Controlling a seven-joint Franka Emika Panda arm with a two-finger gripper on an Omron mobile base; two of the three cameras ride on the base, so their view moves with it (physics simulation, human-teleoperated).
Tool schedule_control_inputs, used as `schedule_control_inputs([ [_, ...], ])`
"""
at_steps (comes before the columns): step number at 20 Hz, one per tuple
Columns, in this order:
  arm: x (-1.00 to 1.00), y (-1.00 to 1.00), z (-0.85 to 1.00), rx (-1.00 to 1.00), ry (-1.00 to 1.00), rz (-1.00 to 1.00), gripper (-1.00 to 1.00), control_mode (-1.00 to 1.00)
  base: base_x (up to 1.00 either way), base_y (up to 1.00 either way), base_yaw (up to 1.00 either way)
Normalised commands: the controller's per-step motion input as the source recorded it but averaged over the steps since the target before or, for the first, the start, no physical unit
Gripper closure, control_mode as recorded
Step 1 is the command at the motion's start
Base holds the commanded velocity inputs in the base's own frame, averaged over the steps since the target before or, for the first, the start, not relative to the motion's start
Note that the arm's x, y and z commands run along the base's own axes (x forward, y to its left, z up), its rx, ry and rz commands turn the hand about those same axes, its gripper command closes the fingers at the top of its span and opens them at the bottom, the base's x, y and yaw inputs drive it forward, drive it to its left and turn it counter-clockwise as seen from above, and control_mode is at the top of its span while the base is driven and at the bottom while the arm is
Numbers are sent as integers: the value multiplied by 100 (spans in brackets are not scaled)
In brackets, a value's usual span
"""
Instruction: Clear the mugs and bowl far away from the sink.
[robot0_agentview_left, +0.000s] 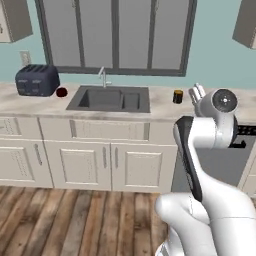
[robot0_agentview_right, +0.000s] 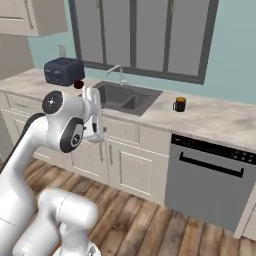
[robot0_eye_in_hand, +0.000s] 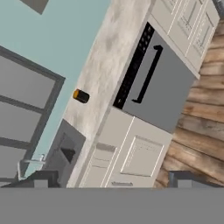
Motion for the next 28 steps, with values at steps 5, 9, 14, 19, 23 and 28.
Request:
schedule_control_inputs([
  [5,0,0,0,0,0,0,-100,100,100,-62,15],
  [9,0,0,0,0,0,0,-100,100,90,-90,1],
  [14,0,0,0,0,0,0,-100,100,62,-77,-1],
  [19,12,0,-1,0,0,2,-100,-100,39,-3,4],
  [23,79,19,-24,-9,1,15,-100,-100,0,0,0],
  [28,69,52,-50,-32,15,17,-100,-100,0,0,0],
])
